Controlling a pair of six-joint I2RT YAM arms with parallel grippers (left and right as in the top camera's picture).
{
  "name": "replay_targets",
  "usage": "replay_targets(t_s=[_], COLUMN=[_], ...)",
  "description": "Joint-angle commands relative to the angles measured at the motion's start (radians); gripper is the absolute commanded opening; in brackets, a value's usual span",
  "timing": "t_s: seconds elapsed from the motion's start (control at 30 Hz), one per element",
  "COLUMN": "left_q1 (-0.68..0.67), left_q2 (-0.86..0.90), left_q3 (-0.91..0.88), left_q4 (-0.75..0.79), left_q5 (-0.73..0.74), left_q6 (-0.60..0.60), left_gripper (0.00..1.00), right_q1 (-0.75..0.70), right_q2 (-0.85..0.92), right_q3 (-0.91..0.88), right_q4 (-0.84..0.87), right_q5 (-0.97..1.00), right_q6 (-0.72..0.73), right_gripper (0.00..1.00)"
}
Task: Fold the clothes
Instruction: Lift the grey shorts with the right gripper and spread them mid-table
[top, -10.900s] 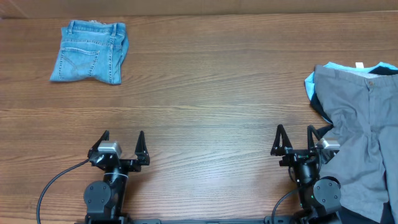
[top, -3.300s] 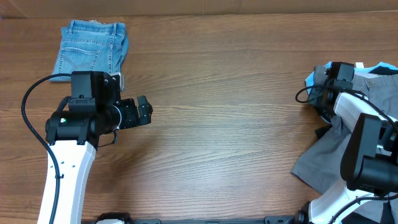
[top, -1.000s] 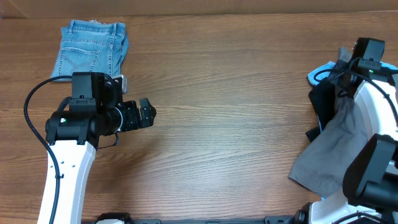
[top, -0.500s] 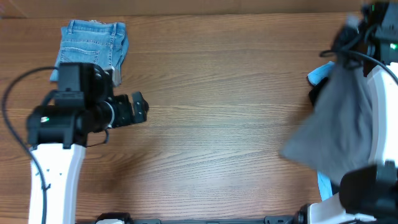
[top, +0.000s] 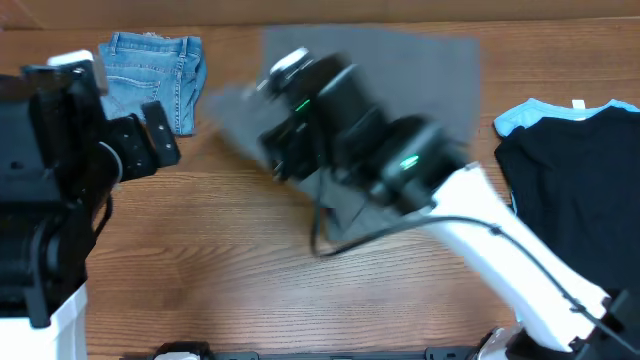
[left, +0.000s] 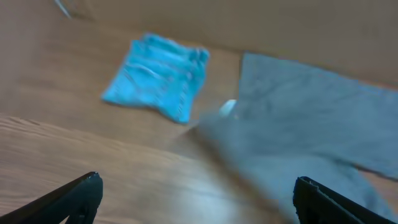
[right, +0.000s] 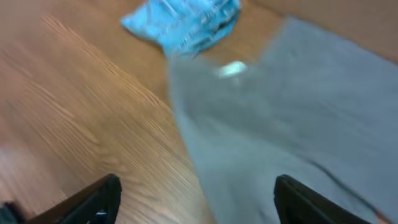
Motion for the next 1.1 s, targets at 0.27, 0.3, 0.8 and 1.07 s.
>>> replay_targets(t_s=[0.27,0.3,0.8,1.07], left_q1=[0.004,0.003,0.003,0.003], left_q2=[0.050,0.067,0.244,0.244], left_q3=[0.043,0.043,0.043,0.043], left_q4=[-0.012,-0.020,-0.101,-0.115], left_q5=[0.012,0.025,0.131,0.131], left_q6=[0.023,0.023,0.042,0.042], left_gripper=[1.00,1.00,1.00,1.00], right_q1=[-0.179,-0.227,-0.807,-0.821], right_q2=[-0.085,-0.085,0.142,0.166], right_q3=[0.010,0.010,-0.311,-0.704], right_q4=[-0.162,-0.188,-0.266,0.158], right_q5=[0.262,0.225,-0.191,-0.257], right_q6=[0.346,0.365,0.251,0.194], right_gripper=[0.84,0.84,0.71,0.70])
